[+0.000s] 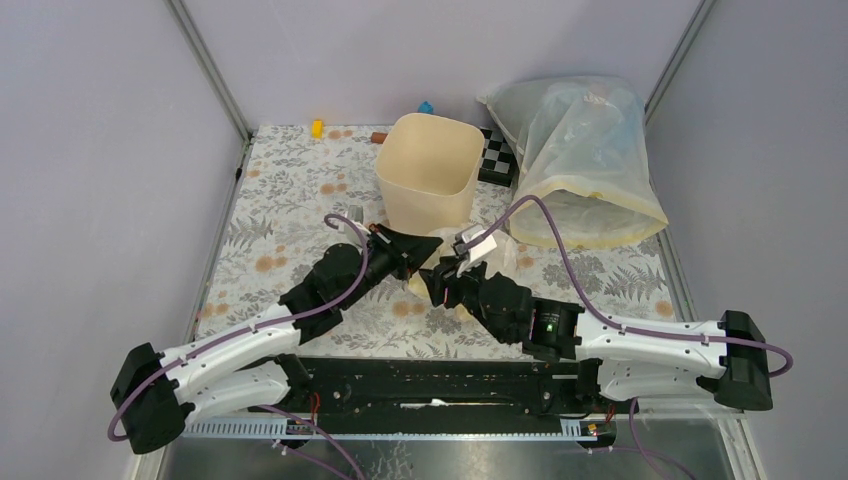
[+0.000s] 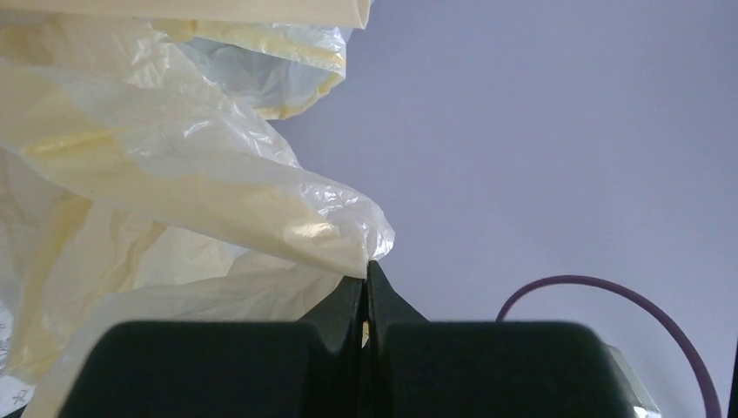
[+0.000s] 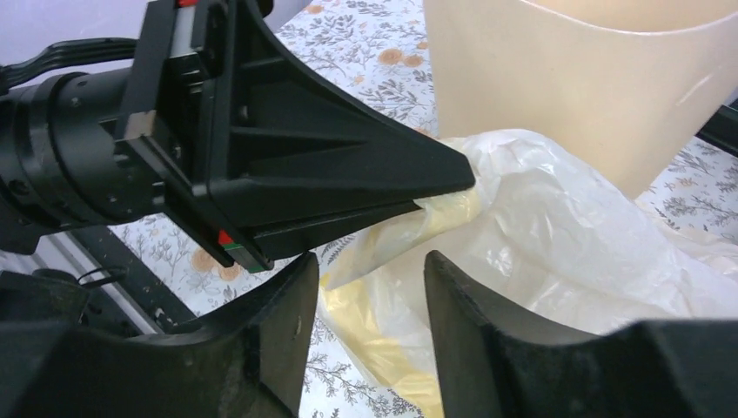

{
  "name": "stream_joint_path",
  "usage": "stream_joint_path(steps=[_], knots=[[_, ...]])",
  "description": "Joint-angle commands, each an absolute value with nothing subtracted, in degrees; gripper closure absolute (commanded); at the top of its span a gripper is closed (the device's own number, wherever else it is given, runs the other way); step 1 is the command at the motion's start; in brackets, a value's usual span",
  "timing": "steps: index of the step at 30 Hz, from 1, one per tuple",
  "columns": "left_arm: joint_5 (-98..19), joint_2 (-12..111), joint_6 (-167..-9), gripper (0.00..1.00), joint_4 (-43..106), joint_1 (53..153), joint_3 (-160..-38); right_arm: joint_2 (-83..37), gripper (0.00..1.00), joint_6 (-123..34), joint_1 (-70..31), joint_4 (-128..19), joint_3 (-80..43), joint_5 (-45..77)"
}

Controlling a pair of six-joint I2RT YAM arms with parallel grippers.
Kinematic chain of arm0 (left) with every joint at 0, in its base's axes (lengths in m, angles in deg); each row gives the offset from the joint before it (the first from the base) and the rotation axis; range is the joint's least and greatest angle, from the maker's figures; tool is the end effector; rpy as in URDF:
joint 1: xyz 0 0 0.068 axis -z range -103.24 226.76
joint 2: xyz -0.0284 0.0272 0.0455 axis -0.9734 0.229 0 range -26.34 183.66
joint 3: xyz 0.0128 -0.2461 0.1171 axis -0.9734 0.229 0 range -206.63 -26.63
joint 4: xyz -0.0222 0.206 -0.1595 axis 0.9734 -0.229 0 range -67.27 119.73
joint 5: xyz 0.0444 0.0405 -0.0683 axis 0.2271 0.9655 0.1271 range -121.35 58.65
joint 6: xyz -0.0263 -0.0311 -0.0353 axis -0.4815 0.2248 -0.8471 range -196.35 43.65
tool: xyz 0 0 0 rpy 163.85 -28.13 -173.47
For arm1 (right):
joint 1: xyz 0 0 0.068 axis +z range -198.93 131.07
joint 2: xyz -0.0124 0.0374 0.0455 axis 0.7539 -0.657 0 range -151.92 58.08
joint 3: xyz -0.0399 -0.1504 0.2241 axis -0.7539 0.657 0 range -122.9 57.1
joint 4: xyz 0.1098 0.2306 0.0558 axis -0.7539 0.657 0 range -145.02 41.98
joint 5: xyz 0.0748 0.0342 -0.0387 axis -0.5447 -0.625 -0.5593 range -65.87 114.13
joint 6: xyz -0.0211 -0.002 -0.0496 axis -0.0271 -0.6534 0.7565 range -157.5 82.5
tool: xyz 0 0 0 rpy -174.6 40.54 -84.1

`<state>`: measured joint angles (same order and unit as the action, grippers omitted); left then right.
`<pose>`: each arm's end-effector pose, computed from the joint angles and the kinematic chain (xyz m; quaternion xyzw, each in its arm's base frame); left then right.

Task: Put the trash bags into the trash bin

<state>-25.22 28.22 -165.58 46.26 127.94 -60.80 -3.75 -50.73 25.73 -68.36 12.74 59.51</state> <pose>0.1449 -0.1742 0.2921 -0.2723 0.6777 -0.6284 0.2677 0.0860 0.2355 0.3225 -0.1783 0.7054 0.2902 0.6216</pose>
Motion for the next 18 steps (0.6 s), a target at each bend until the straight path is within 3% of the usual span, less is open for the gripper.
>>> stream_joint_path(steps=[1,6,10,11,14,18], knots=[[-26.05,29.46,-166.91,1.00,50.14,129.52,-63.31,-2.85,0.49,-52.56,25.87,-74.24,13.23,66.80],[-26.06,29.35,-165.60,1.00,49.68,129.85,-63.99,-2.29,0.62,-54.30,25.79,-72.10,13.29,74.49],[-25.95,28.24,-165.81,1.00,49.48,129.81,-63.73,0.23,0.67,-54.51,25.78,-71.94,14.38,76.14],[-26.07,27.98,-165.82,1.00,49.44,129.81,-63.73,0.72,0.71,-54.40,25.78,-71.85,14.47,76.24],[-25.21,26.87,-165.27,1.00,49.02,129.81,-63.64,1.94,0.99,-54.04,25.78,-70.71,14.28,76.44],[-18.77,24.14,-157.54,0.83,42.63,129.77,-65.37,3.80,1.00,-55.05,25.70,-64.95,12.14,76.19]])
